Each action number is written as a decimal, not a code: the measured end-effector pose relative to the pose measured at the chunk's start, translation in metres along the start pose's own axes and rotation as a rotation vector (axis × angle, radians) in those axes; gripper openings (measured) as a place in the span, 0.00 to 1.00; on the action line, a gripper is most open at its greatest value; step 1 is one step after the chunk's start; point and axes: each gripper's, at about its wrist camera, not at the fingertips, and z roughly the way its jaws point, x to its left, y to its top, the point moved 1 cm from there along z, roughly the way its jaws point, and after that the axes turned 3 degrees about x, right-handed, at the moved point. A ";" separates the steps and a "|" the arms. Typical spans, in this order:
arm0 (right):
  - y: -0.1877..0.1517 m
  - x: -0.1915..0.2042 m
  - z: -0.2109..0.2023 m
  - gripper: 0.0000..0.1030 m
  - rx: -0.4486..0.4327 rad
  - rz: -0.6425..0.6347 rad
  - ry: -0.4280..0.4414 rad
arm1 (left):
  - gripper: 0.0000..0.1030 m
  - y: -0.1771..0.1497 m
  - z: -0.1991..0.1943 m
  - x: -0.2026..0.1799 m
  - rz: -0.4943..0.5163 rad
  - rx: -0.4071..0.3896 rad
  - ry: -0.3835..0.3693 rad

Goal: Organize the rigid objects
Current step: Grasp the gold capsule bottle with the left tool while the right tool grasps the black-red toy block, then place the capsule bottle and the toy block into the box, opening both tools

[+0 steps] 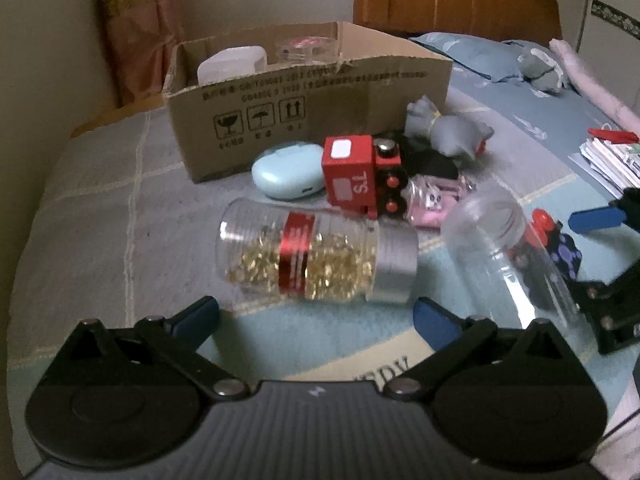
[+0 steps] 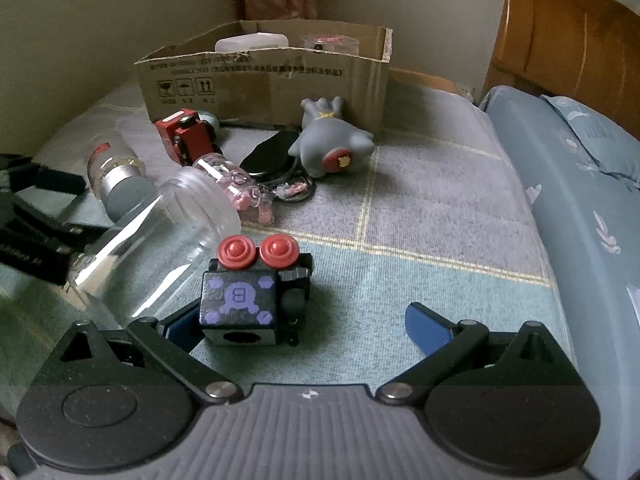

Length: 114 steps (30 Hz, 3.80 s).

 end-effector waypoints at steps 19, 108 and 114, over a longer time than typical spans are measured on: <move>0.006 0.016 -0.002 0.74 -0.030 -0.068 0.042 | 0.91 0.012 0.002 0.003 0.006 -0.067 0.037; 0.213 0.001 -0.011 0.89 -0.085 -0.272 0.050 | 0.95 0.117 -0.045 0.058 -0.005 -0.136 0.015; 0.191 0.005 -0.021 1.00 -0.081 -0.268 0.060 | 0.95 0.114 -0.044 0.046 0.014 -0.126 -0.002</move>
